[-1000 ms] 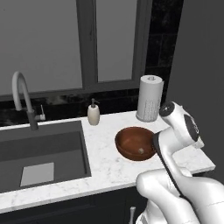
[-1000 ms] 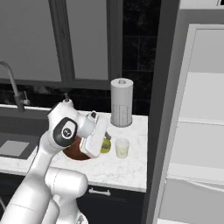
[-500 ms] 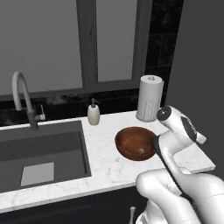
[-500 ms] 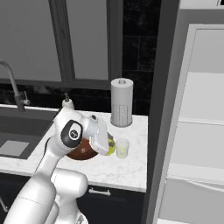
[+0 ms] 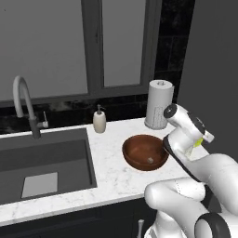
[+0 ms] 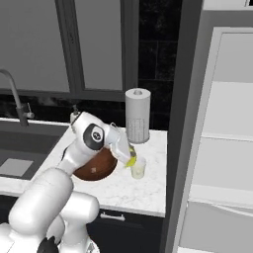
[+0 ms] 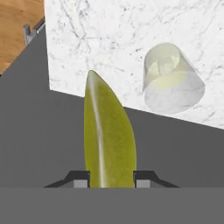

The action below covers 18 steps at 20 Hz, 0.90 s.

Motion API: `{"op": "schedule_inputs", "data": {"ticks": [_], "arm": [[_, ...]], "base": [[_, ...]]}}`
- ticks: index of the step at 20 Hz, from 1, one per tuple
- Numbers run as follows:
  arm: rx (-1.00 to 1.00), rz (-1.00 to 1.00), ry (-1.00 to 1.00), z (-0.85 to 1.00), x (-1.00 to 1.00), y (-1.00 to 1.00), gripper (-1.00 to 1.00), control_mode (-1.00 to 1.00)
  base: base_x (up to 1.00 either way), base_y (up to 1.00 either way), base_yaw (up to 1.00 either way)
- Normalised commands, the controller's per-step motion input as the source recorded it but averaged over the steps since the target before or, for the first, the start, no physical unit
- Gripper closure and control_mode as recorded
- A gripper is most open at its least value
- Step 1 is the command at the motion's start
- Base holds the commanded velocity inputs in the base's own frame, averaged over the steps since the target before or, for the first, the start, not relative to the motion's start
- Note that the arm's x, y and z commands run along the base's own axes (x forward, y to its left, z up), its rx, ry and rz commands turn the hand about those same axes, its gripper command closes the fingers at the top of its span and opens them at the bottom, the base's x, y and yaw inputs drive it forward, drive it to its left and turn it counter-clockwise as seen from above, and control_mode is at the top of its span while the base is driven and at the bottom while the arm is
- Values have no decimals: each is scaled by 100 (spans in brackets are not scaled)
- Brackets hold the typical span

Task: Grab a lemon wedge from the fridge and one ice cube from the ice bowl, and put them in the glass of lemonade.

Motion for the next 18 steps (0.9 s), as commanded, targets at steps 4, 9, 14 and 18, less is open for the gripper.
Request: {"op": "schedule_inputs", "data": {"ticks": [4, 9, 14, 18], "arm": [[0, 0, -2, 0, 53, -30, 100, -100], [0, 0, -8, -4, 59, -12, 100, -100], [-1, -1, -13, -27, 39, 0, 100, -100], [-5, 0, -11, -41, 27, -1, 100, -100]], "base": [[0, 0, 0], [0, 0, 0], [0, 0, 0], [0, 0, 0]]}}
